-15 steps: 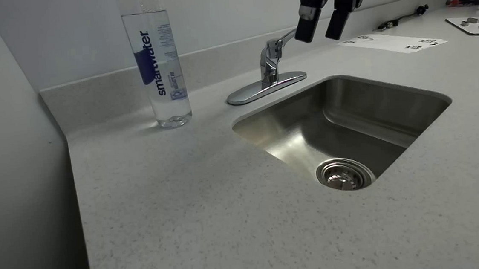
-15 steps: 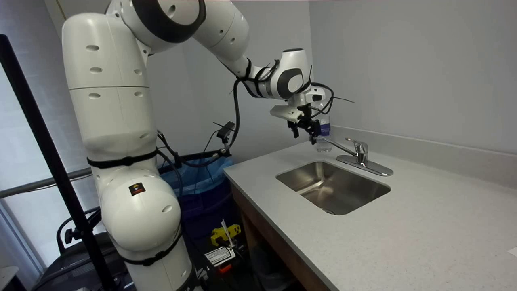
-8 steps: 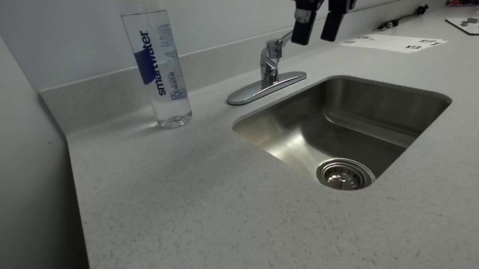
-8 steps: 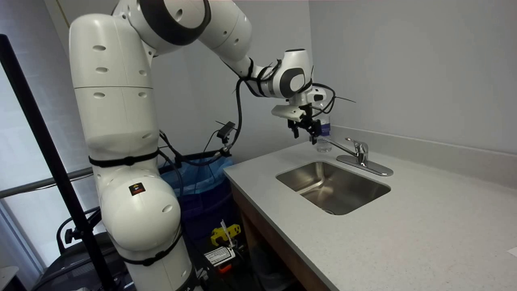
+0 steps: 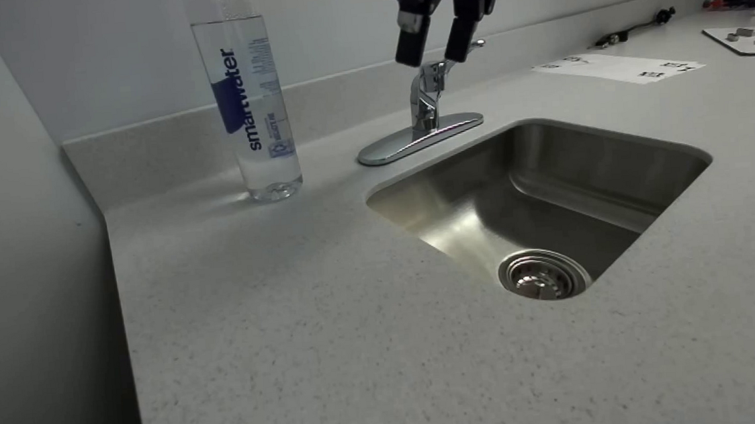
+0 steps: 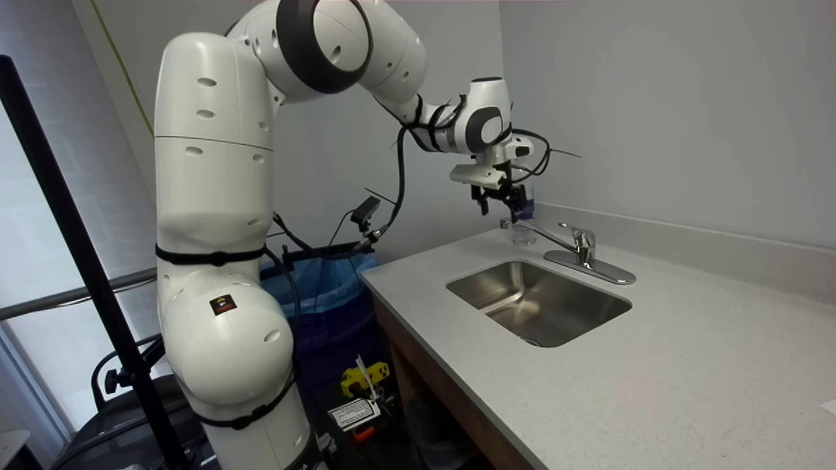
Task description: Move the faucet to the right
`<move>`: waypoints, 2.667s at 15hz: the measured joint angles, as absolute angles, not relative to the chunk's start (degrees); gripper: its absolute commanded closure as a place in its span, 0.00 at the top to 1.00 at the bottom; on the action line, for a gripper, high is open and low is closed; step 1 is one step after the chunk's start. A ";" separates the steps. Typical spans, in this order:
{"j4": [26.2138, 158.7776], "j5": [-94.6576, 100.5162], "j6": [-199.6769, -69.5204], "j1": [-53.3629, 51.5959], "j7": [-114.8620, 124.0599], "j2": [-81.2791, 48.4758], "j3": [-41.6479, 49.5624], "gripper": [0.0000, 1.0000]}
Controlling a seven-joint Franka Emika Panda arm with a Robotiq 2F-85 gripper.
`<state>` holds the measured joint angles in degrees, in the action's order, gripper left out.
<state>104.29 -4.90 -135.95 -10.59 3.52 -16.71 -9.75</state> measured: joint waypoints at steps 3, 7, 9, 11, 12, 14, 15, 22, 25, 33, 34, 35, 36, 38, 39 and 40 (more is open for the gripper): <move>101.14 -3.74 -135.98 -11.42 3.45 -18.45 -9.83 1.00; 99.23 -3.52 -138.36 -12.43 3.46 -21.04 -9.86 1.00; 99.17 -3.52 -141.70 -12.60 3.48 -22.72 -9.86 1.00; 99.17 -3.52 -145.00 -12.66 3.48 -24.66 -9.85 1.00; 99.17 -3.52 -146.35 -12.67 3.48 -25.52 -9.85 1.00; 99.05 -3.52 -148.59 -12.70 3.48 -26.78 -9.85 1.00; 98.90 -3.52 -149.25 -12.70 3.48 -27.13 -9.83 1.00; 98.78 -2.37 -147.35 -12.82 3.83 -26.87 -9.10 1.00; 98.89 -2.06 -143.81 -12.90 3.89 -25.69 -9.10 1.00; 101.47 0.77 -135.40 -12.97 5.98 -21.03 -8.20 1.00; 102.20 1.84 -134.73 -12.97 6.68 -20.41 -7.85 1.00; 102.91 2.98 -134.02 -12.97 7.50 -19.86 -7.46 1.00; 103.65 4.10 -133.42 -12.97 8.26 -19.27 -6.99 1.00; 104.96 6.29 -132.45 -12.97 9.90 -18.31 -6.01 1.00; 105.58 7.38 -132.16 -12.96 10.70 -17.91 -5.48 1.00; 106.04 8.37 -131.84 -12.95 11.45 -17.63 -4.96 1.00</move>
